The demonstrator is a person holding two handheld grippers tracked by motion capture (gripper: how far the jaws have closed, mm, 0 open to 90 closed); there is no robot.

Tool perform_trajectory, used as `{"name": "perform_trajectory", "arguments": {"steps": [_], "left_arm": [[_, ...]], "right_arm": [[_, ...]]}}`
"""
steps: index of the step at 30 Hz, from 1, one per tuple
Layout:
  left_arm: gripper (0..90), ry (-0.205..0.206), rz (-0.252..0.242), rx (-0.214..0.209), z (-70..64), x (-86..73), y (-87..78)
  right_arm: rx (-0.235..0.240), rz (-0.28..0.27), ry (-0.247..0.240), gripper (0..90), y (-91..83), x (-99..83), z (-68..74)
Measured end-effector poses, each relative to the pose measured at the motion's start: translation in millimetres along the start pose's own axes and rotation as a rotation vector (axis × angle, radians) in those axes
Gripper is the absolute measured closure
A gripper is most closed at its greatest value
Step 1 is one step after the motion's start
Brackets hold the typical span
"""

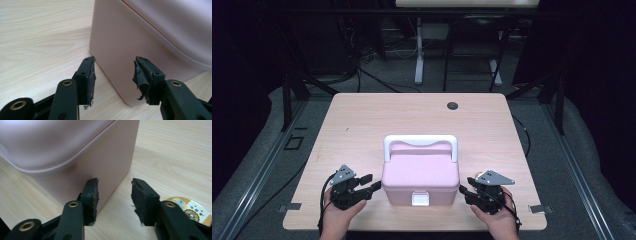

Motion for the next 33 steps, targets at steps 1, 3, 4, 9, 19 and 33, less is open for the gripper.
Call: {"name": "perform_trajectory", "arguments": {"steps": [1,3,4,9,19,33], "left_arm": [[50.7,0.001,-0.003,-0.002,0.0,0.8,-0.7],[50.7,0.005,-0.004,-0.003,-0.3,4.6,-3.0],[50.6,0.003,-0.003,-0.011,-0.3,7.1,-3.9],[50.2,0.012,0.009,-0.012,-0.2,17.5,-6.1],[46.8,0.024,-0.014,-0.013,0.4,40.6,-17.1],[43.8,0.047,0.01,-0.058,-5.8,69.0,-22.9]], "right_arm": [[0.002,0.0,0.001,54.8,-0.4,0.6,-0.4],[0.008,0.007,0.0,54.9,-0.9,2.7,-1.2],[0.009,0.014,-0.004,54.9,-1.3,4.5,-1.5],[0.015,0.005,0.002,52.3,-7.4,17.5,-7.1],[0.031,-0.005,0.04,46.9,-21.0,37.7,-20.2],[0.069,-0.032,-0.01,45.4,-27.6,60.6,-19.7]]}}
Point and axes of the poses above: each handheld gripper's, and its own axes: y roughly forward along the jaws, x roughly out of its top, z roughly to its left, the point moved 2 cm from there along y, roughly forward along the jaws, and after that the axes turned 5 degrees about -y, right-handed, at the moved point
